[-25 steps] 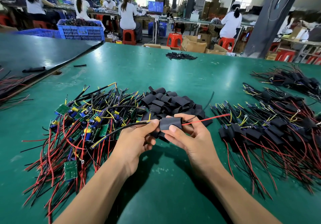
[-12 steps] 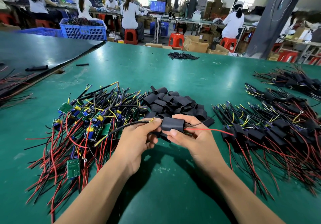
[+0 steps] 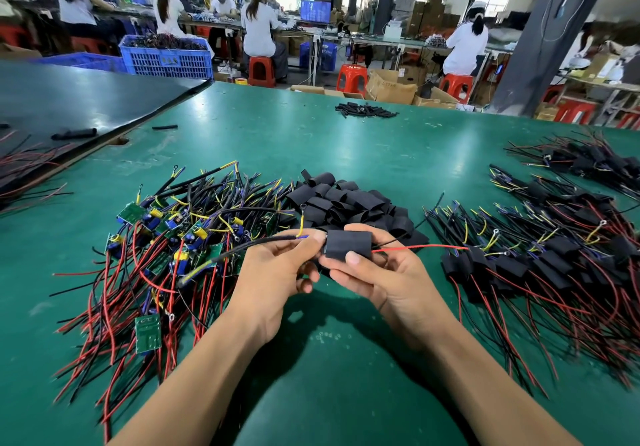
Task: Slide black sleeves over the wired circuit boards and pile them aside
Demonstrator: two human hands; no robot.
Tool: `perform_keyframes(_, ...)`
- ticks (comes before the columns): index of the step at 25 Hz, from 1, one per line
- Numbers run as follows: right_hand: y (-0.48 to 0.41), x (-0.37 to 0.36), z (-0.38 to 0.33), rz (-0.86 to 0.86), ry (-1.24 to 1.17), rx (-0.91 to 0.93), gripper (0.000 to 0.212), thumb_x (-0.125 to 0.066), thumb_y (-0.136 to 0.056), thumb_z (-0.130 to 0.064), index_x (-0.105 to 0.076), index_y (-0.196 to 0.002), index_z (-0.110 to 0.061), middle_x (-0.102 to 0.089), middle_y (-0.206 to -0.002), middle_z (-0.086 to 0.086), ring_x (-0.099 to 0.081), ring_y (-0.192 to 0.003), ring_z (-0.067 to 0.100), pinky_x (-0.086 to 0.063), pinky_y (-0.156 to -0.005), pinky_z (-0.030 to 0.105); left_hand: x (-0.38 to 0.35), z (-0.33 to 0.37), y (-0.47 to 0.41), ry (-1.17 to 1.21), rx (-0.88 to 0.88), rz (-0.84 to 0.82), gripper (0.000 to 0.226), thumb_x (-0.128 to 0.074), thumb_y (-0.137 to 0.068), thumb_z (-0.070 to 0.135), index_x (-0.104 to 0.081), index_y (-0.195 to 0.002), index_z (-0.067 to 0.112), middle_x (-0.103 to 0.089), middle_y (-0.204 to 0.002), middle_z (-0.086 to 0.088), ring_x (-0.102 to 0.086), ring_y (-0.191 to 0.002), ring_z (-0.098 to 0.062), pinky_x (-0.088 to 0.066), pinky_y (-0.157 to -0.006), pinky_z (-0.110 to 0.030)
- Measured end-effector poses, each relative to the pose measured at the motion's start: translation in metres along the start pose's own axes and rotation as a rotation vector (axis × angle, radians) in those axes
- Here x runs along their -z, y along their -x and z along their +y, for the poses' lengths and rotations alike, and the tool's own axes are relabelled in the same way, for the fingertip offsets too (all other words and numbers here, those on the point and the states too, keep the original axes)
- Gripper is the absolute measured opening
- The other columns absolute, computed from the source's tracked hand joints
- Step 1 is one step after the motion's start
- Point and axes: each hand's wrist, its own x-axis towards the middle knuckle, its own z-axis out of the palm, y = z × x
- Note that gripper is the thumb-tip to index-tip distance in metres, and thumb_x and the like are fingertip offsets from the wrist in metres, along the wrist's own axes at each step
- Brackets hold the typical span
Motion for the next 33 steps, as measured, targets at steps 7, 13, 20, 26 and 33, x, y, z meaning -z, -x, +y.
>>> perform_keyframes(7,0.001,0.000,-0.006,0.031,-0.003,-0.051,0.030,-0.071,-0.079,-0.005,-0.072,-0.107,-0.015,-0.072,-0.111,0.022,-0.073,-0.097,0.035,-0.060,-0.078,0.031,0.001,-0.002,-0.001,0.006,0.033,-0.074,0.017,-0.066,-0.092,0.015,-0.074,-0.103,0.005,-0.063,-0.071,-0.002,-0.049,-0.051,-0.011,-0.039,-0.046,-0.020)
perform_keyframes(13,0.000,0.001,-0.005,0.050,-0.076,-0.098,0.035,-0.068,-0.078,-0.004,-0.066,-0.113,-0.009,-0.074,-0.103,0.020,-0.075,-0.090,0.029,-0.060,-0.075,0.030,0.003,-0.001,-0.002,0.004,0.025,-0.089,0.009,-0.067,-0.089,0.012,-0.076,-0.092,0.009,-0.064,-0.070,-0.003,-0.049,-0.050,-0.012,-0.037,-0.044,-0.021)
perform_keyframes(20,0.001,0.000,-0.007,0.049,-0.072,-0.118,0.038,-0.068,-0.079,-0.004,-0.063,-0.116,-0.006,-0.074,-0.104,0.020,-0.075,-0.091,0.029,-0.060,-0.076,0.030,0.003,-0.002,-0.001,-0.026,-0.016,-0.108,0.021,-0.076,-0.078,0.018,-0.074,-0.096,0.007,-0.064,-0.068,-0.005,-0.053,-0.052,-0.016,-0.043,-0.044,-0.024)
perform_keyframes(26,0.004,-0.002,-0.008,0.041,-0.051,-0.167,0.031,-0.070,-0.079,-0.005,-0.067,-0.110,-0.007,-0.074,-0.108,0.019,-0.075,-0.094,0.028,-0.060,-0.075,0.028,0.005,0.001,-0.001,-0.019,0.053,-0.127,0.017,-0.082,-0.066,0.017,-0.078,-0.081,0.023,-0.061,-0.062,-0.004,-0.054,-0.052,-0.013,-0.043,-0.043,-0.023)
perform_keyframes(33,0.005,-0.001,-0.012,0.046,0.012,-0.249,0.031,-0.072,-0.080,-0.014,-0.069,-0.111,-0.012,-0.074,-0.102,0.020,-0.076,-0.086,0.024,-0.060,-0.067,0.027,0.009,0.003,-0.001,-0.079,0.009,-0.173,0.024,-0.088,-0.066,0.019,-0.075,-0.085,0.011,-0.064,-0.067,-0.010,-0.054,-0.051,-0.017,-0.044,-0.044,-0.023)
